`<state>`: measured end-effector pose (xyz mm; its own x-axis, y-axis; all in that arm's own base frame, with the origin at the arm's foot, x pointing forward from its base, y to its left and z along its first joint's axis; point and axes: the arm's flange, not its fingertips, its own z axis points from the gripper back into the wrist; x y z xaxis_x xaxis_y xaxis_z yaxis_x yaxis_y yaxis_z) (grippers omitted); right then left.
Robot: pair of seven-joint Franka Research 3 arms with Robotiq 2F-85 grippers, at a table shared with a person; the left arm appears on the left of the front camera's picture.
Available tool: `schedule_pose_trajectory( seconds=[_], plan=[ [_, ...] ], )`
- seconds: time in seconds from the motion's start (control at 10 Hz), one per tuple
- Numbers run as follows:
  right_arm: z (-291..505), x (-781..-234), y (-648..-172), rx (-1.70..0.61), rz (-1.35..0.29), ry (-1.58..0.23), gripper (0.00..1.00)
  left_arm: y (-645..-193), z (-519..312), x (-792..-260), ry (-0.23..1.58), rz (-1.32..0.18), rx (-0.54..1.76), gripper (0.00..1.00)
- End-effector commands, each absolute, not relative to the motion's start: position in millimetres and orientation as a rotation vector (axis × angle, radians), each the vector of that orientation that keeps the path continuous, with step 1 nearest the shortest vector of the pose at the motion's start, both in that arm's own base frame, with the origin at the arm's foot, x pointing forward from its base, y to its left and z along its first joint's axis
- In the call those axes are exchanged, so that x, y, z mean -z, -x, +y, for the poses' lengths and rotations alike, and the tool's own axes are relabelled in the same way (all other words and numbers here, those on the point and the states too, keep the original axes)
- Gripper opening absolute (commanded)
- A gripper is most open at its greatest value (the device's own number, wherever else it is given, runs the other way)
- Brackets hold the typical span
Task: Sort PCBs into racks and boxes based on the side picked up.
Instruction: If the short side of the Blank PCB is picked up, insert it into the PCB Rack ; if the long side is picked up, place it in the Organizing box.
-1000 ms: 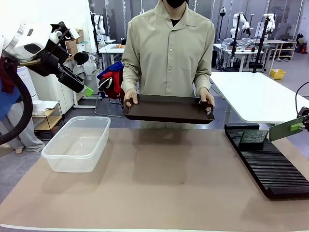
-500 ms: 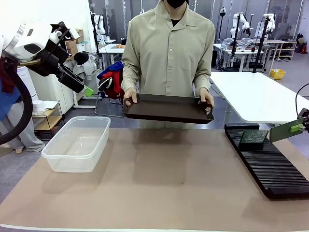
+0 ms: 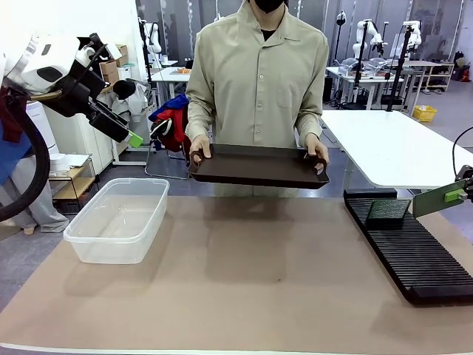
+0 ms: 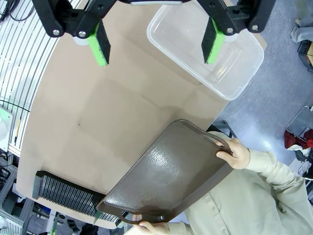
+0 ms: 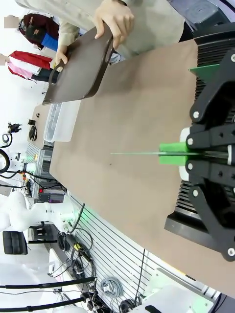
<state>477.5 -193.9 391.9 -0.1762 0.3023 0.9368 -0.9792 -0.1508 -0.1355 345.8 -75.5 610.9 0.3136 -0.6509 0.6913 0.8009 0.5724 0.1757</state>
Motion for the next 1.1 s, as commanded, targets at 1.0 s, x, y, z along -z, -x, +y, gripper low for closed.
schedule_pose_trajectory(
  seconds=[1.0],
  plan=[
    [-203, -311, -505, -1.542, -1.059, -0.947, 0.02, -347, -73, -610, 0.223, -0.794, 0.966, 1.0]
  ],
)
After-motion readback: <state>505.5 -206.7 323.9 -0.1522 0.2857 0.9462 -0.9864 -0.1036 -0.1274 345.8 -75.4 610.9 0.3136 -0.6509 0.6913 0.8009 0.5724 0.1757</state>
